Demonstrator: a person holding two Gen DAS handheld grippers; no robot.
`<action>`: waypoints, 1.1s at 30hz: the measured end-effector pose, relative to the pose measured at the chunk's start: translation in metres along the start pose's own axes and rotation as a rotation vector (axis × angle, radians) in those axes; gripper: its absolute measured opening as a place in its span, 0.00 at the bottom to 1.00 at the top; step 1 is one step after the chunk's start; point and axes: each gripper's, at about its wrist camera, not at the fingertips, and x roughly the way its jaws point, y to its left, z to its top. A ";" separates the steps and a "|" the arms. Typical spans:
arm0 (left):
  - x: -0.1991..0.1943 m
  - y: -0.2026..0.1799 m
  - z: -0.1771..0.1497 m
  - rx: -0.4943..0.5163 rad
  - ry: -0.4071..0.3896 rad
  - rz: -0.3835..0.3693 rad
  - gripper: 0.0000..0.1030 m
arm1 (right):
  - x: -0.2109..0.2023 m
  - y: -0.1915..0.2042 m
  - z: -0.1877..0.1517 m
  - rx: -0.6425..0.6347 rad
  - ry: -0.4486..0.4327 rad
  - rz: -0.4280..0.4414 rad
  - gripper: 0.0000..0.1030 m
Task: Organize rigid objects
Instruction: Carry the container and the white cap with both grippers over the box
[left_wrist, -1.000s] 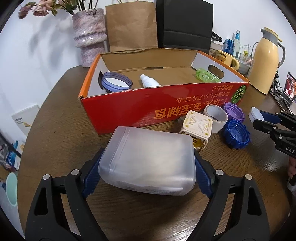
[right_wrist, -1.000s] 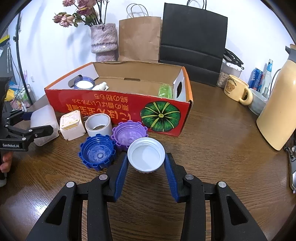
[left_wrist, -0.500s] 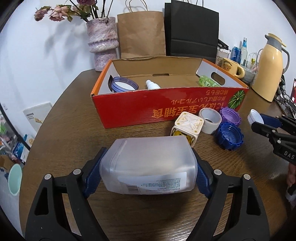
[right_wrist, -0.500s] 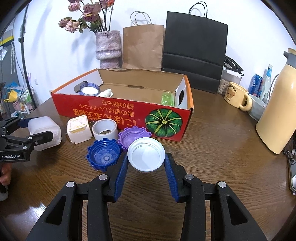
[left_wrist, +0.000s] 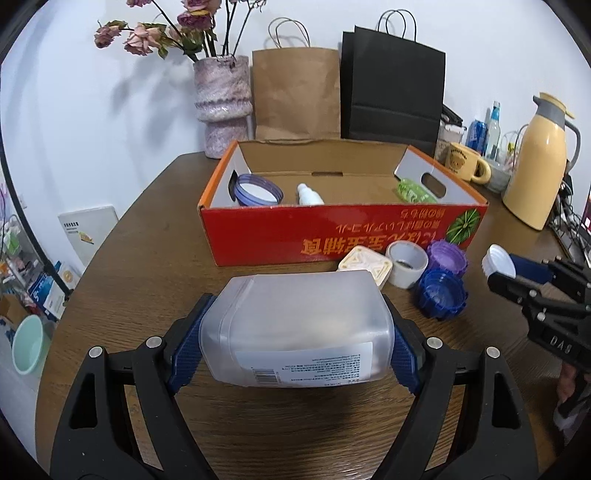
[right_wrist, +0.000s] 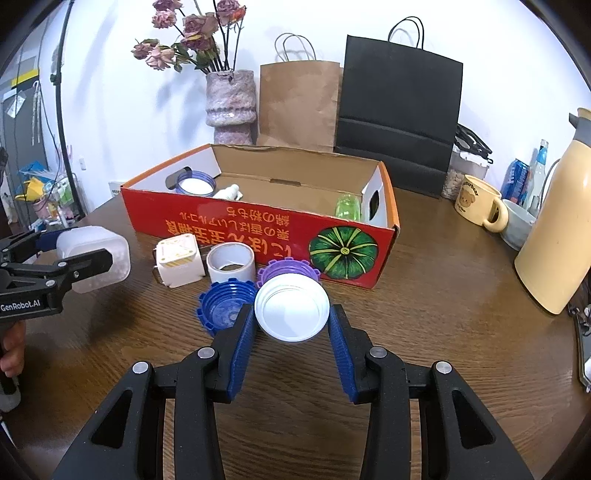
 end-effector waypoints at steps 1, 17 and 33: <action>-0.002 -0.001 0.002 -0.002 -0.004 -0.002 0.78 | -0.001 0.001 0.001 -0.003 -0.005 0.005 0.43; -0.022 -0.017 0.049 -0.036 -0.105 -0.016 0.78 | -0.014 0.003 0.033 0.004 -0.079 0.032 0.43; -0.004 -0.015 0.091 -0.108 -0.153 0.020 0.78 | -0.002 0.002 0.082 0.010 -0.134 0.013 0.43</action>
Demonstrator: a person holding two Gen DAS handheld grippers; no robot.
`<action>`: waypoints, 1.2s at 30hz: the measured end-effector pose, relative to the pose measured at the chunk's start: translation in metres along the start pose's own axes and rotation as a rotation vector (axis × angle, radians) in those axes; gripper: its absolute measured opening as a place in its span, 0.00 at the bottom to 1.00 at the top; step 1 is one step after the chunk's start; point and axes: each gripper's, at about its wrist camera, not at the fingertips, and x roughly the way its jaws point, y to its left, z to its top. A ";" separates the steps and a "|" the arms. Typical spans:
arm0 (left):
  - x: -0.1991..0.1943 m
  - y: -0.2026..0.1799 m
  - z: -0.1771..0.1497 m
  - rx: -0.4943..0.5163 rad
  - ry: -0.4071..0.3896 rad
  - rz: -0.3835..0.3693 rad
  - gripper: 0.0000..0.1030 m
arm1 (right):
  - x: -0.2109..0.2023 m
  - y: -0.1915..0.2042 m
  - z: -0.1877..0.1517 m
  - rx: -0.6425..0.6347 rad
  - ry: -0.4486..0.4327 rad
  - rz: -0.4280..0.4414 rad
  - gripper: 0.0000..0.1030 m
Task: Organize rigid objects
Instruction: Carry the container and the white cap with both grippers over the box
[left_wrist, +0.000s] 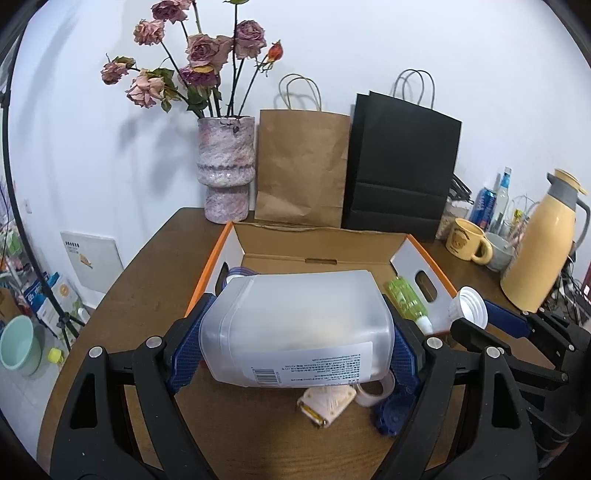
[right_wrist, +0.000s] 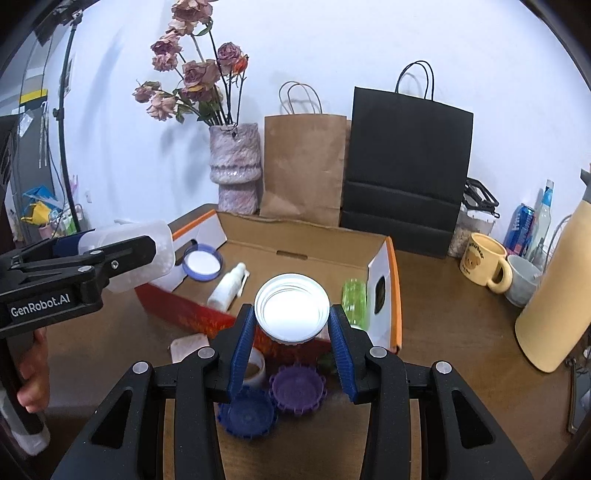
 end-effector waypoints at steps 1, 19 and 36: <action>0.002 0.001 0.002 -0.006 -0.001 0.003 0.78 | 0.002 0.000 0.001 0.000 -0.001 -0.001 0.43; 0.057 0.002 0.032 -0.047 -0.016 0.067 0.78 | 0.060 -0.020 0.031 0.043 0.006 0.007 0.43; 0.111 0.010 0.040 -0.036 0.036 0.112 0.78 | 0.112 -0.033 0.034 0.029 0.078 0.000 0.43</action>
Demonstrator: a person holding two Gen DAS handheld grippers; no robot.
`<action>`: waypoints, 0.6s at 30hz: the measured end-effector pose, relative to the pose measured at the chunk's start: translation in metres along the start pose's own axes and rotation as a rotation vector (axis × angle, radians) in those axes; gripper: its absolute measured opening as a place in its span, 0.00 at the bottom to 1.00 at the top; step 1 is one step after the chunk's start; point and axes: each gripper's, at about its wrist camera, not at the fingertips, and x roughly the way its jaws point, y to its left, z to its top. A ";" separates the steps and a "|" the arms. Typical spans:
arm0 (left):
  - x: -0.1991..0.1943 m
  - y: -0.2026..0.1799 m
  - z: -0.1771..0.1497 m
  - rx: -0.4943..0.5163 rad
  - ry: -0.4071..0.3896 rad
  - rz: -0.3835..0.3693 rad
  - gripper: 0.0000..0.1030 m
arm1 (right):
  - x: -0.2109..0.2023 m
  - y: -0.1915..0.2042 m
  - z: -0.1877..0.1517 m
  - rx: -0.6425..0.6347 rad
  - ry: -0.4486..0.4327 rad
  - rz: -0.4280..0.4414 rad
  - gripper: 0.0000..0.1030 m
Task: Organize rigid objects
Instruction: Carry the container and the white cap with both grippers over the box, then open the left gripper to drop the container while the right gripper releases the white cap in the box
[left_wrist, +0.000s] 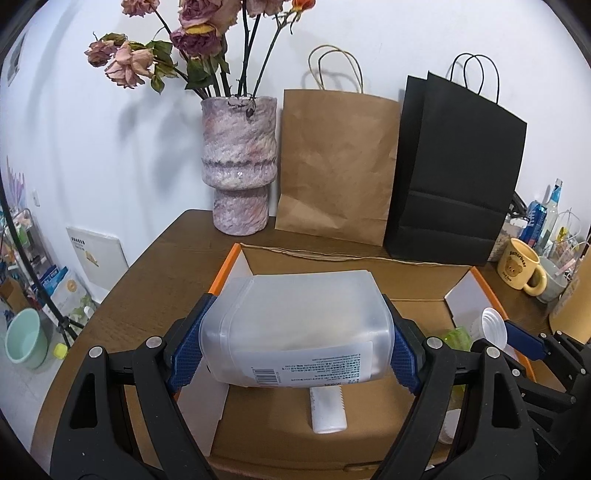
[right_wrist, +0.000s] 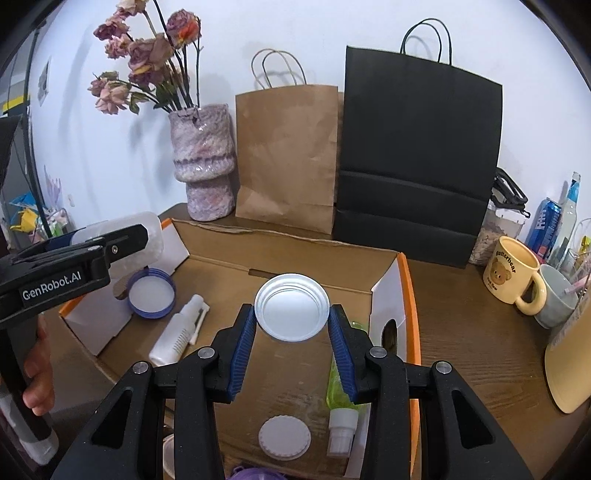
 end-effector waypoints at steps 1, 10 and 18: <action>0.003 0.000 0.000 0.003 0.002 0.005 0.78 | 0.003 0.000 -0.001 -0.002 0.006 -0.001 0.43; 0.018 -0.001 -0.008 0.031 0.041 0.018 0.78 | 0.019 -0.003 -0.006 -0.012 0.044 -0.006 0.43; 0.018 -0.001 -0.009 0.034 0.033 0.014 0.82 | 0.024 -0.003 -0.009 -0.013 0.076 -0.014 0.44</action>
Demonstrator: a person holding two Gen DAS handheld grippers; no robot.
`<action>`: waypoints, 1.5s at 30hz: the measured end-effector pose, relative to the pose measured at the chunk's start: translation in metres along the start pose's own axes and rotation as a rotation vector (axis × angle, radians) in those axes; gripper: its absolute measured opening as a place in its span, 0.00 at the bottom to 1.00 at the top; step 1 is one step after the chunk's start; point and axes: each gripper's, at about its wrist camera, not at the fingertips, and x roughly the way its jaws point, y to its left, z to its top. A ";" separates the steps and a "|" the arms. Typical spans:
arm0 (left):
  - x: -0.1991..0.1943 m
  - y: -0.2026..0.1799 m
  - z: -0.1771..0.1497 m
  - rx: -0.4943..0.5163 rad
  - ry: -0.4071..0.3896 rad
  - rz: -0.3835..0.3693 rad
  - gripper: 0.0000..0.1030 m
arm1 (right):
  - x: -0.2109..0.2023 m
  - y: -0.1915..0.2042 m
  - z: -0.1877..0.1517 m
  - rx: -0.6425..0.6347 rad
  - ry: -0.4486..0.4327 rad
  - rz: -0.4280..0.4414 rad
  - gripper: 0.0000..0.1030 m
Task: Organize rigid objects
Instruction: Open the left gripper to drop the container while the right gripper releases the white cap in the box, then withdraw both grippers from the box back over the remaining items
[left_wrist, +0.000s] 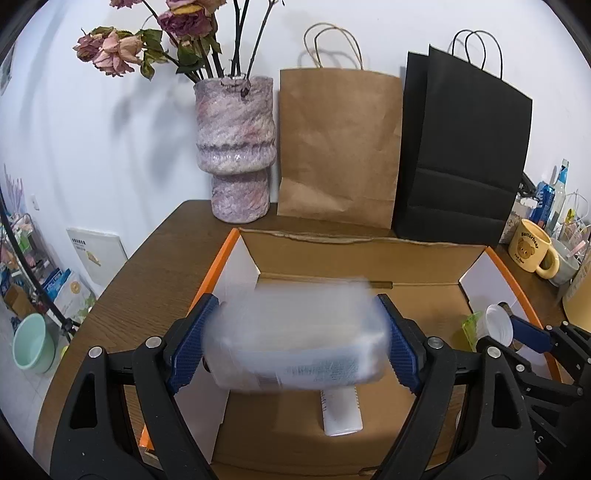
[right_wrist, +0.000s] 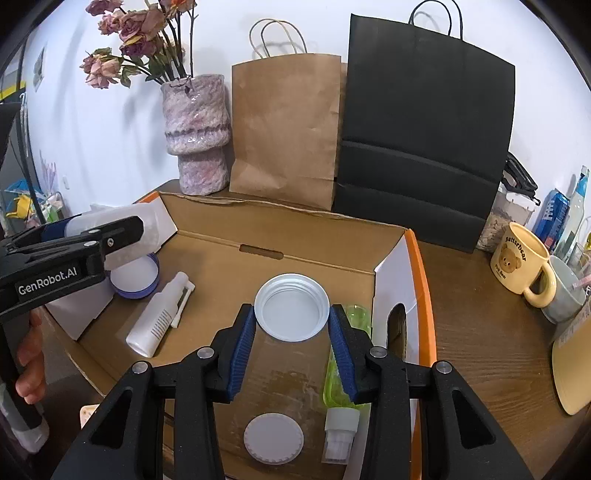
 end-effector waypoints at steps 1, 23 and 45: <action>-0.001 0.000 0.000 -0.003 -0.001 -0.001 0.93 | 0.000 0.000 0.000 0.001 0.005 -0.003 0.46; -0.003 0.005 0.000 -0.029 -0.011 0.010 1.00 | -0.007 -0.001 0.001 0.012 -0.016 -0.027 0.91; -0.024 0.006 -0.012 -0.027 -0.029 0.011 1.00 | -0.033 0.003 -0.010 0.003 -0.055 -0.029 0.91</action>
